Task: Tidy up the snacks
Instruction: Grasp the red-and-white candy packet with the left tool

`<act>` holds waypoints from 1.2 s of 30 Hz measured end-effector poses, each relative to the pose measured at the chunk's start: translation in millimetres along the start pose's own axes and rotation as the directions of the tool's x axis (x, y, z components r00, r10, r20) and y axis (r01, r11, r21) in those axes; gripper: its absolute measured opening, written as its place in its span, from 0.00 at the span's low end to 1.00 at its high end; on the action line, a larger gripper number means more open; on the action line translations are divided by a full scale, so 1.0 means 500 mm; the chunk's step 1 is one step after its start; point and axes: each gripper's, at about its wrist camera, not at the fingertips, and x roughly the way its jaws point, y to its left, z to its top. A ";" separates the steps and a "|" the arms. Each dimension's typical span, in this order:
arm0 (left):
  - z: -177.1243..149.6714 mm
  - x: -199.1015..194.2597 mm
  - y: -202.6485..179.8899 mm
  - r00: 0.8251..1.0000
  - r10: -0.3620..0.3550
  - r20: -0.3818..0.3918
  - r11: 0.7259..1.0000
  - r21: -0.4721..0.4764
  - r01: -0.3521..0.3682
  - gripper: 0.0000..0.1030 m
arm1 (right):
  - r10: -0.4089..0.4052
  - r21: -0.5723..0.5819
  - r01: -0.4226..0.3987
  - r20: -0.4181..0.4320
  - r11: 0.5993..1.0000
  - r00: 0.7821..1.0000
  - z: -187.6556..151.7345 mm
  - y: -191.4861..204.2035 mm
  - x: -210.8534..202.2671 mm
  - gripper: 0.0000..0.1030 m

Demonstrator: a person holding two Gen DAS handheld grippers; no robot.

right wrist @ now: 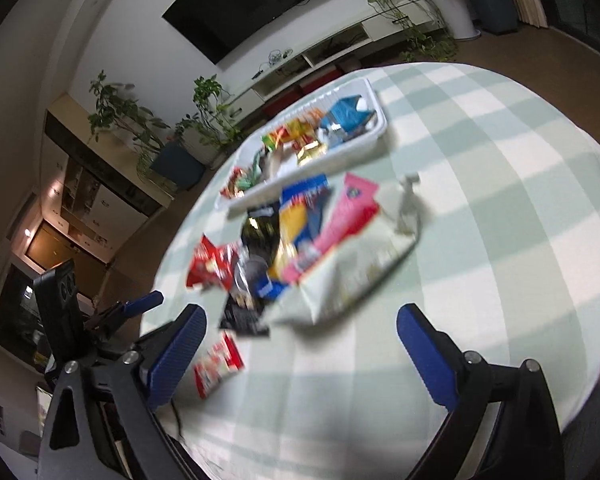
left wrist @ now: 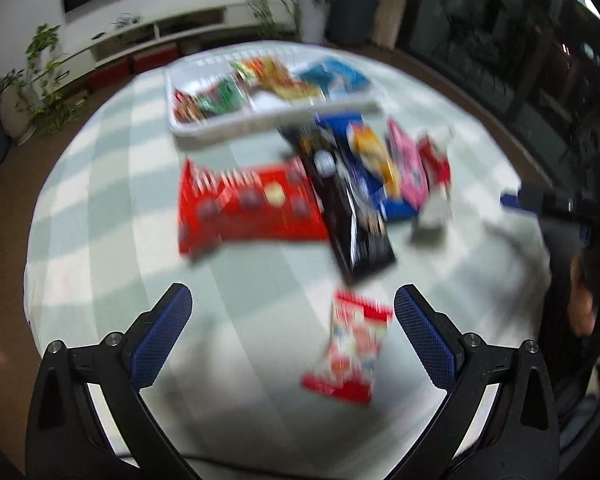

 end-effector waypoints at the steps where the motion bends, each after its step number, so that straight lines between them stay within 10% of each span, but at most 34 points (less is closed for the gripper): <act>1: -0.010 0.004 -0.008 1.000 0.009 -0.022 1.000 0.024 -0.009 1.00 | -0.015 -0.022 0.015 -0.001 1.000 1.000 -0.011 0.003 -0.001 0.95; 12: -0.037 0.064 -0.072 0.986 0.069 -0.149 0.985 0.168 -0.043 0.99 | -0.061 -0.063 0.058 -0.037 0.996 0.997 -0.051 0.010 0.010 0.94; 16: -0.037 0.076 -0.076 0.983 0.045 -0.177 0.987 0.162 -0.016 0.78 | -0.063 -0.068 0.060 -0.032 0.996 0.998 -0.053 0.011 0.005 0.93; 27: -0.034 0.083 -0.075 0.977 0.038 -0.210 0.988 0.157 -0.005 0.72 | -0.070 -0.074 0.066 -0.041 0.995 0.997 -0.058 0.014 0.001 0.90; 36: -0.034 0.071 -0.097 0.974 0.006 -0.226 0.979 0.198 0.039 0.32 | -0.070 -0.086 0.066 -0.046 0.994 0.996 -0.060 0.023 0.000 0.88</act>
